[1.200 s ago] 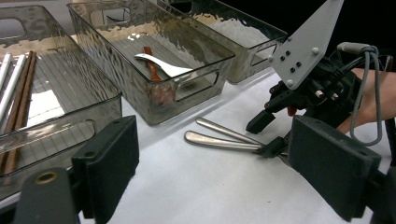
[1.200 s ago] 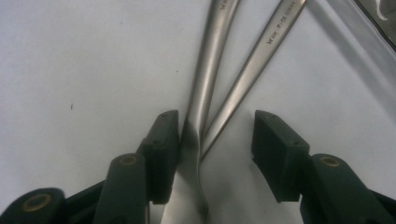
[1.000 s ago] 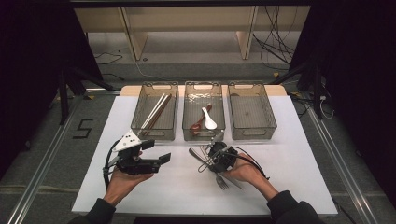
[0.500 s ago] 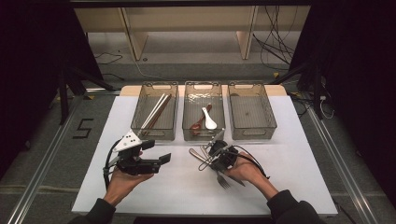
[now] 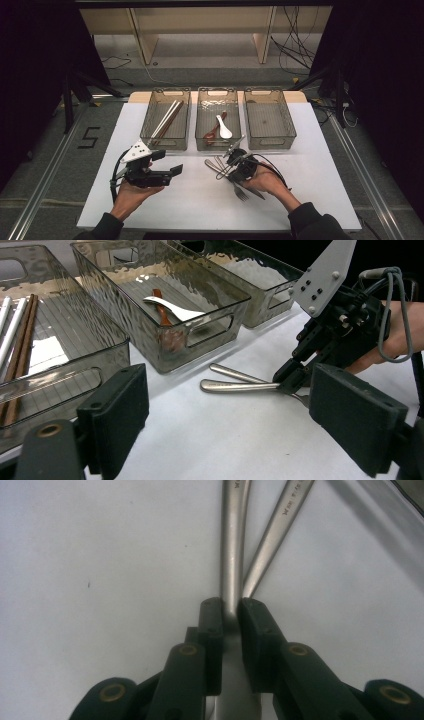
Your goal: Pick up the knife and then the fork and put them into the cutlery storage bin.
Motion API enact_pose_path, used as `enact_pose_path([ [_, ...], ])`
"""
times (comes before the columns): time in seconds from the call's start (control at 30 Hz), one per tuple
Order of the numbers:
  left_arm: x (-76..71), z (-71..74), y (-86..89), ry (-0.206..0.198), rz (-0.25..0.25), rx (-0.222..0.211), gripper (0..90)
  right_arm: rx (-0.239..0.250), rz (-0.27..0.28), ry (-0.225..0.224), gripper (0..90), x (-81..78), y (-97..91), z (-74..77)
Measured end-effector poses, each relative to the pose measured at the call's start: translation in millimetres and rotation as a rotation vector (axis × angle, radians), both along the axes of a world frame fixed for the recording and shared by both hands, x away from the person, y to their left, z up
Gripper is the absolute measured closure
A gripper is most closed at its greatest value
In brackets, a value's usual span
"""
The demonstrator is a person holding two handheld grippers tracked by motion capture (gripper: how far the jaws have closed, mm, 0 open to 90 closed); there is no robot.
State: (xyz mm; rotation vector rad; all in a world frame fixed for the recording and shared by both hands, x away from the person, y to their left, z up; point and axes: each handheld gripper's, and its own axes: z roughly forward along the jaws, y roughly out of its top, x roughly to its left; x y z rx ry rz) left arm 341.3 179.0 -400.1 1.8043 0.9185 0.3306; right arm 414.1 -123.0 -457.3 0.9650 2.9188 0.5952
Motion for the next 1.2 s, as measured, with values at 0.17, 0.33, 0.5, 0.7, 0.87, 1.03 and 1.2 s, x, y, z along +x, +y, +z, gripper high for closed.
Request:
enact_pose_path([
  [0.17,-0.2,0.0,-0.1,0.000,-0.001,0.001,16.0,0.001,-0.019,0.003,80.1,1.5,-3.5,1.3],
  [0.33,-0.4,0.1,-0.6,0.000,-0.003,0.000,16.0,-0.045,-0.027,-0.003,80.0,4.2,-6.6,-2.7],
  [0.5,-0.1,-0.1,-0.9,0.001,-0.004,0.001,16.0,-0.046,-0.017,-0.003,79.3,4.5,-6.9,-3.5],
  [0.7,-0.1,-0.2,-1.3,0.001,-0.006,0.006,16.0,-0.048,-0.009,-0.004,78.3,4.6,-6.7,-4.0],
  [0.87,0.0,-0.3,-1.5,0.003,-0.007,0.008,16.0,-0.050,-0.004,-0.007,80.5,4.9,-6.9,-4.2],
  [1.03,0.0,0.2,-1.1,0.001,-0.008,0.007,16.0,-0.049,0.003,-0.011,81.2,4.7,-7.3,-3.9],
  [1.2,0.5,0.2,-0.2,0.000,-0.005,0.004,16.0,-0.015,-0.006,0.012,81.3,8.1,-11.4,-3.8],
])
